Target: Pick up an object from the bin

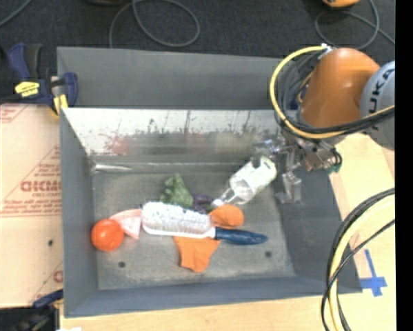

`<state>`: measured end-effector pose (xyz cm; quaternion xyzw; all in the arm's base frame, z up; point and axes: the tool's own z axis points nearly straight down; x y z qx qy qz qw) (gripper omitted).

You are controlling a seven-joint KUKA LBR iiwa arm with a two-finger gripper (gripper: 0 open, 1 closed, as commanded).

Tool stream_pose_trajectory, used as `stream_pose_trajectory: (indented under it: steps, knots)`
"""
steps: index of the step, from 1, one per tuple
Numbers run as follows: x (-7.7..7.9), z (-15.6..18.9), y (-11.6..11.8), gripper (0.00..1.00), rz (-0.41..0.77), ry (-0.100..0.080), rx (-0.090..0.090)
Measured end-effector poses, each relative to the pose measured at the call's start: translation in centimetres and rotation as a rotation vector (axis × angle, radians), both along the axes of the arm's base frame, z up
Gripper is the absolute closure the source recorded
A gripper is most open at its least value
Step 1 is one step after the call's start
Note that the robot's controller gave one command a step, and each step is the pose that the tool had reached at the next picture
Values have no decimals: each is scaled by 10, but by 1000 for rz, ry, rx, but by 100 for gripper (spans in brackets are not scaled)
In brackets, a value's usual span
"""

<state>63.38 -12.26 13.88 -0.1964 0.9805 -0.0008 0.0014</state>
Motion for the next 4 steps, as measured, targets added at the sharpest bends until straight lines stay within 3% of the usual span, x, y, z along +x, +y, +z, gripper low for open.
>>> stream_pose_trajectory:
  steps: [1,2,3,4]
  knots:
    - [17,-2,-9,0,20,-2,0]
    - [26,-55,-12,0,248,-28,1]
    - [17,-40,-11,100,251,-4,1]
    - [17,-40,-11,100,251,-4,1]
